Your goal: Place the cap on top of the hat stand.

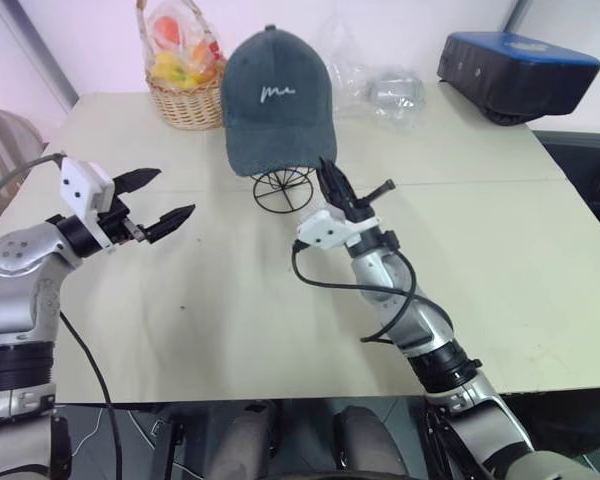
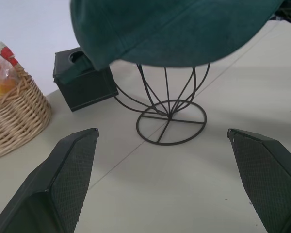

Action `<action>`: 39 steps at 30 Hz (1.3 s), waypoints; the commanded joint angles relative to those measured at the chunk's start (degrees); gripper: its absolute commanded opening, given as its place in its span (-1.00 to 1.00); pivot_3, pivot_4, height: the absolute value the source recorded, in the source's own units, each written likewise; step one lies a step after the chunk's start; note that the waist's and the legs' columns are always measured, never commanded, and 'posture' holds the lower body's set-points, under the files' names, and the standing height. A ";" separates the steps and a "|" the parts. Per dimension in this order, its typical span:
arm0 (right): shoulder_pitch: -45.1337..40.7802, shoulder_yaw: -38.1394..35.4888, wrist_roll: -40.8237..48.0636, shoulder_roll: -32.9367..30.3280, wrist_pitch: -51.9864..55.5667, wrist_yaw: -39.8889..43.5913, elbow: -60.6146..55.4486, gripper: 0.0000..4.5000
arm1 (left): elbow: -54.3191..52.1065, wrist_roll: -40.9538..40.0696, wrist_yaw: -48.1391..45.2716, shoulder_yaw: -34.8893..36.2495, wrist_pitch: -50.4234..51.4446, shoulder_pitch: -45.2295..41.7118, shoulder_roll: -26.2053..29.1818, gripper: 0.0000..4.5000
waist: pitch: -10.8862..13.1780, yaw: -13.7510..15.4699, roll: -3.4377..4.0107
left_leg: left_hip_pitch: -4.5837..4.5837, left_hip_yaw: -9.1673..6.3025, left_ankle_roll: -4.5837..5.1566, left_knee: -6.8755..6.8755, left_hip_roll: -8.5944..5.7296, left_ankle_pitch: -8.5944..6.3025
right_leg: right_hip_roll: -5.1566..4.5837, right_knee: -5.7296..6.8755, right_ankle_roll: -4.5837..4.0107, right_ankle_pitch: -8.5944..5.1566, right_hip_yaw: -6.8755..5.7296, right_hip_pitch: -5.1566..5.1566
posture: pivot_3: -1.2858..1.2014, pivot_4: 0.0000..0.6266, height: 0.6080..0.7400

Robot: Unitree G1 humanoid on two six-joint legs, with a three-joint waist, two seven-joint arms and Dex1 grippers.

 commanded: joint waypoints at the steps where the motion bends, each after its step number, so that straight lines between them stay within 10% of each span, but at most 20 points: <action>1: -0.16 0.11 -1.17 -0.19 -1.70 -2.73 -0.12 -0.97 | -1.55 -0.10 -0.02 1.58 -0.21 -0.04 1.07 1.00 | 0.00 0.00 0.00 | 0.00 0.00 0.00 0.00 0.00 0.00 | 0.00 0.00 0.00 0.00 0.01 0.00 | 0.03 -0.52 1.00; 39: 1.61 5.97 0.85 5.35 -3.05 -3.67 5.99 -0.97 | -2.30 -0.35 -1.04 1.47 0.90 -0.97 3.07 1.00 | 0.00 -0.10 -0.01 | 0.00 0.06 -0.03 0.00 0.00 0.02 | 0.03 0.16 0.00 0.00 0.11 -0.10 | 0.03 -0.52 1.00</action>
